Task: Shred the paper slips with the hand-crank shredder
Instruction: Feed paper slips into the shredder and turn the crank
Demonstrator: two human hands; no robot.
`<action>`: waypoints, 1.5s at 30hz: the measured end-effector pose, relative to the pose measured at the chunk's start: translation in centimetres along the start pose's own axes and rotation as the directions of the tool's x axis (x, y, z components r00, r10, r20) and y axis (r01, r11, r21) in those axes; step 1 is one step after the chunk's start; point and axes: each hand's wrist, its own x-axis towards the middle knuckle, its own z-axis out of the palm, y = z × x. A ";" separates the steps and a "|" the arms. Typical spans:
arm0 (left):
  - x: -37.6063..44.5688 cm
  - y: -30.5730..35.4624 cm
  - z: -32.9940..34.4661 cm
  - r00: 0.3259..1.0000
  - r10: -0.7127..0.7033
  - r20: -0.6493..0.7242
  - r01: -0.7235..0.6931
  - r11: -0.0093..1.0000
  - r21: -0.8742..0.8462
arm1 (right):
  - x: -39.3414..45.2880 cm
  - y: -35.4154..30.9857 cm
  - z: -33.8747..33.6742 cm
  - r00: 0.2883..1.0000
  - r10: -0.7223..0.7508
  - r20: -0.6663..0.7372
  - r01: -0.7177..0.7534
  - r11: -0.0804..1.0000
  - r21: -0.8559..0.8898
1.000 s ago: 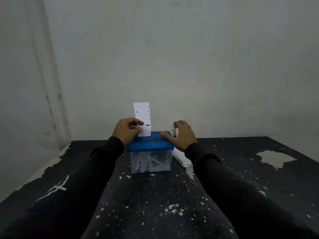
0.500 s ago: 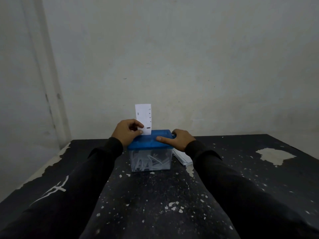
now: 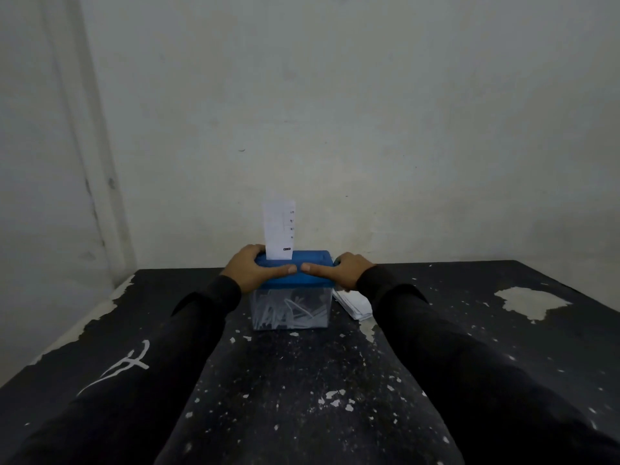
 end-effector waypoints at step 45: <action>0.7 0.1 -0.7 0.989 0.027 0.144 -0.026 1.000 -0.007 | -0.9 8.3 7.4 0.893 0.058 -0.447 0.193 0.847 0.495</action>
